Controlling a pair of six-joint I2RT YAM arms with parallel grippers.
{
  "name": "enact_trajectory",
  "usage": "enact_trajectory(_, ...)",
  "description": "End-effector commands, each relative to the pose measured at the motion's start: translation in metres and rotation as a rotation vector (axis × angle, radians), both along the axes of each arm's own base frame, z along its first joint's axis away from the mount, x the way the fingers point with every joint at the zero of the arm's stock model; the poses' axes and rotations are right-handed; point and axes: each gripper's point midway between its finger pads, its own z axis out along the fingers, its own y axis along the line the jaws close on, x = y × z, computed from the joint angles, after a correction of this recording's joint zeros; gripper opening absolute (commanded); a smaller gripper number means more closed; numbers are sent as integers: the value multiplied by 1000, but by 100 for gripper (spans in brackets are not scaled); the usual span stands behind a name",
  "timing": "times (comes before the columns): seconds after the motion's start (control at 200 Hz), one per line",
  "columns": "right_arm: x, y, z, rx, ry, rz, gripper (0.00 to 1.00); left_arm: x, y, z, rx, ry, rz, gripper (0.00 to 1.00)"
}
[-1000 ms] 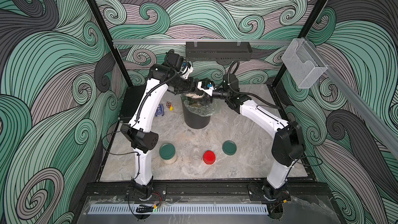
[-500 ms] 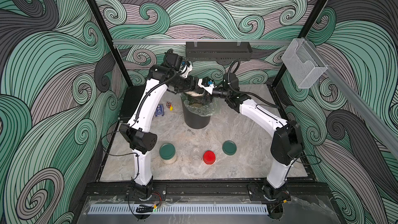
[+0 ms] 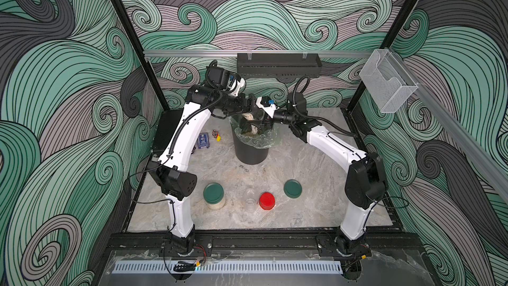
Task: Empty expired oatmeal from jars
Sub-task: Pour the expired oatmeal into the trash bin.
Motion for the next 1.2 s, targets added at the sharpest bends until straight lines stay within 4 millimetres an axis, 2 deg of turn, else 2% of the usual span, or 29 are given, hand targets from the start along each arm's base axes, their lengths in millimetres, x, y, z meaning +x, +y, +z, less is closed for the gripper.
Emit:
enact_trajectory(0.0,2,2,23,57,-41,2,32,-8,-3,29,-71,-54,-18,99)
enact_trajectory(0.14,5,1,22,69,-25,-7,32,-4,10,33,-53,-85,38,98)
enact_trajectory(0.335,9,0,22,79,-8,-21,31,5,39,44,-32,-150,167,99)
enact_trajectory(0.51,11,0,23,95,10,-31,30,2,55,53,-45,-200,233,99)
enact_trajectory(0.806,12,-3,31,143,51,-58,30,-15,72,57,-35,-240,281,99)
enact_trajectory(1.026,19,-3,28,159,77,-74,30,-34,82,48,-24,-264,302,99)
enact_trajectory(1.091,22,-2,26,163,92,-80,30,-34,85,41,-8,-261,313,98)
enact_trajectory(1.111,22,-3,25,166,97,-81,30,-43,88,51,-17,-288,314,98)
enact_trajectory(1.196,24,-2,23,181,118,-83,30,-48,90,51,-19,-301,313,98)
